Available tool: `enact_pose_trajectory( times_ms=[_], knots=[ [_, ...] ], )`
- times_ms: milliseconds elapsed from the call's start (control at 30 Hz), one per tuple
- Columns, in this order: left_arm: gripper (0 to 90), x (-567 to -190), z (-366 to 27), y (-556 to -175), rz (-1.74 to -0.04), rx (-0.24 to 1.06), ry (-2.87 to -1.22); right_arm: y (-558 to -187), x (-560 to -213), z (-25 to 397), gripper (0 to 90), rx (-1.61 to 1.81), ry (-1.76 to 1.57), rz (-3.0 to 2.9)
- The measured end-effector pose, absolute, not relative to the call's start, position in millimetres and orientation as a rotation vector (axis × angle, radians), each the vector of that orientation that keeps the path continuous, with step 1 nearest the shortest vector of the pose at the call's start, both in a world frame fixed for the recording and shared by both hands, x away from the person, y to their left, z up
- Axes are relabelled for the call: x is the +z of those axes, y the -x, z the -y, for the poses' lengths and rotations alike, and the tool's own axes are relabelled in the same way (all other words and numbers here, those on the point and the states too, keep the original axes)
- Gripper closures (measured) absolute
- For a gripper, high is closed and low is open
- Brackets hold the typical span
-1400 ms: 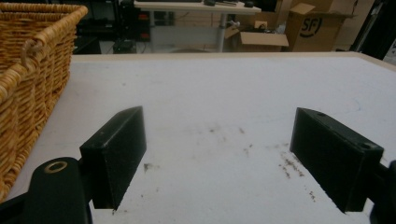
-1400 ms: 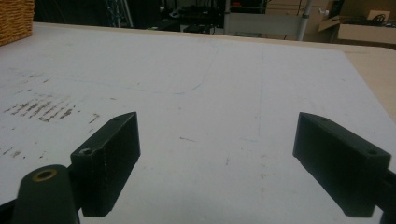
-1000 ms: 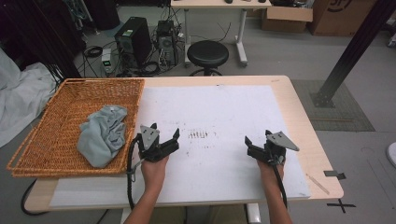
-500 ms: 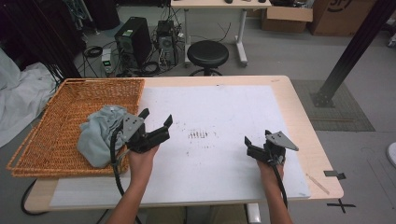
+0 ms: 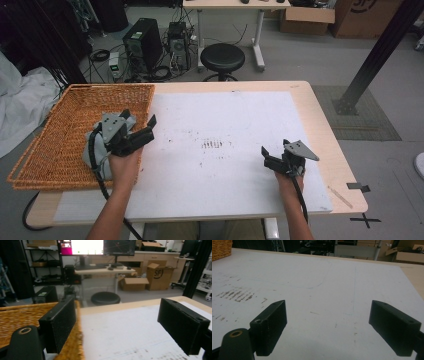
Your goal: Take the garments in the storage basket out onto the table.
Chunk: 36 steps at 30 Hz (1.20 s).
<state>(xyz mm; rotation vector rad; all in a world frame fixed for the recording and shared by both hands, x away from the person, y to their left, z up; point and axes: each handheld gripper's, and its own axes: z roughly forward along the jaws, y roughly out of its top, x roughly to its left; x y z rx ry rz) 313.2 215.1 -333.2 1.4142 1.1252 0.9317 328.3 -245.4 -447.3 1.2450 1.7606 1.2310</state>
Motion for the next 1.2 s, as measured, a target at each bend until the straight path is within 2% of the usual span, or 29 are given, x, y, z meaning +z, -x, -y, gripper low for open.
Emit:
enact_pose_trajectory(
  times_ms=[467,767,1000,1200],
  knots=[
    [15.7,-344,-273,-321,-1.302,0.996,-1.411,-329,-447,245,14.4,1.228,-1.247,-1.762],
    [15.7,-367,-309,-332,-1.439,0.931,-1.462,-329,-447,246,14.4,1.232,-1.247,-1.763],
    [15.8,-377,-317,-339,-1.501,0.924,-1.514,-329,-447,245,14.4,1.229,-1.246,-1.769],
    [16.0,-382,-322,-346,-1.532,0.859,-1.553,-329,-447,245,14.4,1.225,-1.25,-1.77]
  ],
)
